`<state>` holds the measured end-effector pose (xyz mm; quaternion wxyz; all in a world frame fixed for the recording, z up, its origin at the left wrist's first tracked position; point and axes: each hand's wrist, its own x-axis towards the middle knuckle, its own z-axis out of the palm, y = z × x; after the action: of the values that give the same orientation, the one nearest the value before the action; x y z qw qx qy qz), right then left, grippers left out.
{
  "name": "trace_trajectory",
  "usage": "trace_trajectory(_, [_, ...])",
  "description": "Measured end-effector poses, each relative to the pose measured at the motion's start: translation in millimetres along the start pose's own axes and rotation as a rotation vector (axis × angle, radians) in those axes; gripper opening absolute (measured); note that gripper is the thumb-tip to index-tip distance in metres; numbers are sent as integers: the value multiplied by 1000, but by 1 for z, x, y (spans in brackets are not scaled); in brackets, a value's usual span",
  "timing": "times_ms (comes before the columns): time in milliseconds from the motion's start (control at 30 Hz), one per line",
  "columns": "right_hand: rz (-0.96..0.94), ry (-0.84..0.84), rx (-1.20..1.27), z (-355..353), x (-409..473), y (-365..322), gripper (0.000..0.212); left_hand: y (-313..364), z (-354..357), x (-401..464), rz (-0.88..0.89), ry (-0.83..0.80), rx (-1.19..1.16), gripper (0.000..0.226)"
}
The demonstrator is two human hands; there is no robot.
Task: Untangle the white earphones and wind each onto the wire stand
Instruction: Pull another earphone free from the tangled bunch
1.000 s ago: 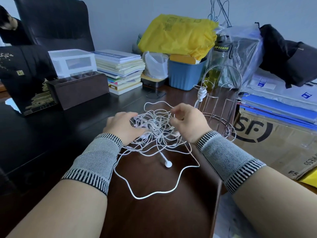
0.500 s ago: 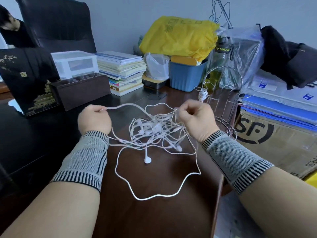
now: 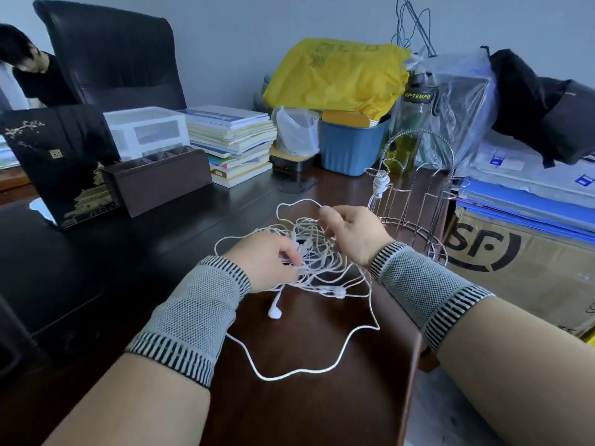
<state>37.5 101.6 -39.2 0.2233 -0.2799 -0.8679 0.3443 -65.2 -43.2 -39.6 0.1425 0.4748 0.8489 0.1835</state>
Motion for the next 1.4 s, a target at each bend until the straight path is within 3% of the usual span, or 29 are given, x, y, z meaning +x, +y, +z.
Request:
trace_trajectory(67, [85,-104,-6,-1,-1,-2,52,-3,-5,-1,7,-32,112,17])
trace_trajectory(133, [83,-103,-292,-1,4,-2,38,-6,-11,-1,-15,-69,191,30])
trace_trajectory(200, [9,3,-504,1,7,-5,17,-8,-16,-1,-21,-83,242,39])
trace_trajectory(267, [-173,39,-520,7,11,-10,23,-9,-20,-1,-15,-75,297,41])
trace_trajectory(367, [-341,-223,-610,20,14,-17,45,-10,-20,0,-46,-67,369,34])
trace_trajectory(433, [-318,-379,-710,30,14,-17,44,-13,-19,0,-73,-33,420,35])
trace_trajectory(467, [-276,-375,-718,31,13,-17,37,-17,-20,0,-82,-2,429,37])
trace_trajectory(667, [-132,106,-552,6,9,-19,18,-49,-41,13,-217,226,390,58])
trace_trajectory(800, [9,230,-379,-8,8,-10,20,-61,-41,21,-364,258,397,54])
trace_trajectory(967, [78,409,-164,-15,-5,-2,18,-70,-30,20,-502,289,244,49])
trace_trajectory(1067, [74,311,-229,-16,-12,3,19,-69,-27,23,-445,308,196,42])
trace_trajectory(1267, [-23,138,-280,-15,-30,13,19,-36,-25,19,-186,573,25,26])
trace_trajectory(1400, [-89,-8,-281,-17,-43,21,10,-3,-8,10,55,329,-13,15])
